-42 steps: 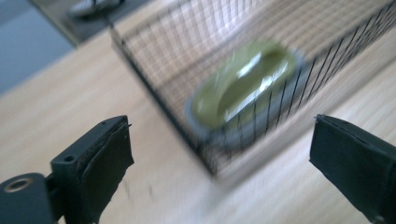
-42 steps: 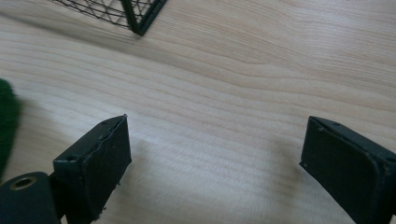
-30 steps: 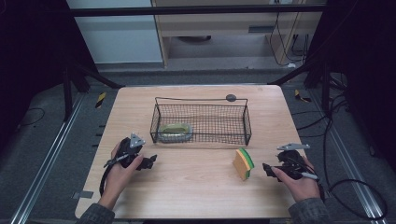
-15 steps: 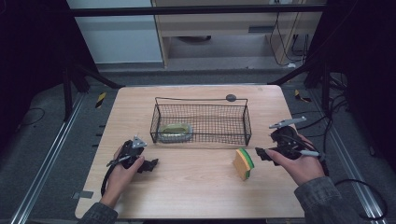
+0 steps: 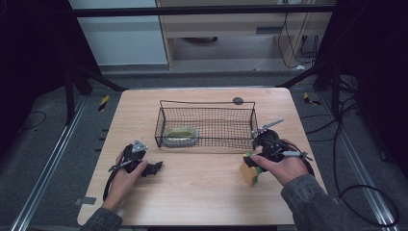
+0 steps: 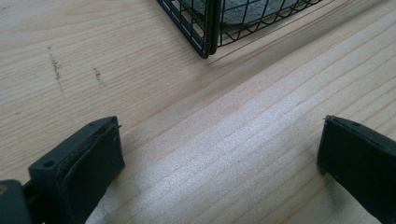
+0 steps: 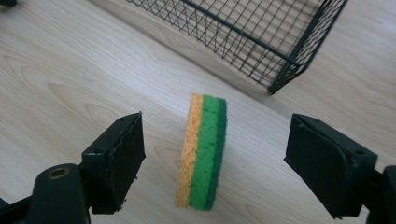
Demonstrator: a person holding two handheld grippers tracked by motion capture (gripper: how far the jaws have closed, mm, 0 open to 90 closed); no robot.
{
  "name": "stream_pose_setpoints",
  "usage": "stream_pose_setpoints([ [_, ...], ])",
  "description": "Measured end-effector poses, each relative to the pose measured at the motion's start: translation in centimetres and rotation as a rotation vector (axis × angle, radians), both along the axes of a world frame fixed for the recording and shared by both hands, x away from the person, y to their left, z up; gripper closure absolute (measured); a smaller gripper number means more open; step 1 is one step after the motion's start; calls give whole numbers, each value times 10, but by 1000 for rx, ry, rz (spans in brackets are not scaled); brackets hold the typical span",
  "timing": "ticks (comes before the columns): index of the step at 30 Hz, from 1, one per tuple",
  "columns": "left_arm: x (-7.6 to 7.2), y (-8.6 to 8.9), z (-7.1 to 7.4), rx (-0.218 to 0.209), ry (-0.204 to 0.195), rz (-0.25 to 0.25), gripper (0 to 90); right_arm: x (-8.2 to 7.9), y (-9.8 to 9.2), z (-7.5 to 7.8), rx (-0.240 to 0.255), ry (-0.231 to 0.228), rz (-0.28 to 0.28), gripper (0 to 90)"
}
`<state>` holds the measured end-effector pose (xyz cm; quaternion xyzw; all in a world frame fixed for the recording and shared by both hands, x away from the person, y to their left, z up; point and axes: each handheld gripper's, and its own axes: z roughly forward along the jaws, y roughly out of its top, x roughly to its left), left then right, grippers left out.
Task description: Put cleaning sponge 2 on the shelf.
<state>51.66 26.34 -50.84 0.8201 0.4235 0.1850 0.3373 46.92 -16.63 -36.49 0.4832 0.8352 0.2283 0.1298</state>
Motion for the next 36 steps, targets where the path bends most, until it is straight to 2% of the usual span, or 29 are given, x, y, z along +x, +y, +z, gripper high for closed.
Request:
stream_pose_setpoints([
  [3, 0, 0, 0, 2, -3, -2, 0, 7, 5, -13, -35, 28, -3, 200],
  [8, 1, 0, 0, -2, -1, -1, 0, 12, 3, -30, -30, 65, -18, 222],
  [10, 2, 0, 0, -2, -1, -1, 0, 13, 3, -35, -33, 67, -20, 238],
  [18, 2, 0, 0, -2, -2, -3, 0, 15, 9, -50, -38, 112, -10, 312],
  [20, 2, 0, 0, -2, -2, -3, 0, 17, 11, -54, -48, 124, -9, 360],
  [22, 2, 0, 0, -2, -2, -3, 0, 18, 11, -54, -49, 127, -9, 381],
  [25, 3, 0, 0, 1, -3, -7, 0, 18, 9, -54, -43, 148, -3, 525],
  [27, 3, 0, 0, 1, -3, -8, 0, 17, 8, -52, -32, 146, 15, 628],
  [32, 3, 0, 0, 2, -3, -8, 0, 15, 2, -47, -18, 126, 24, 641],
  [35, 3, 0, 0, 1, -4, -8, 0, 13, -5, -42, -4, 101, 24, 640],
  [36, 3, 0, 0, 1, -4, -8, 0, 12, -13, -37, 7, 79, 21, 639],
])
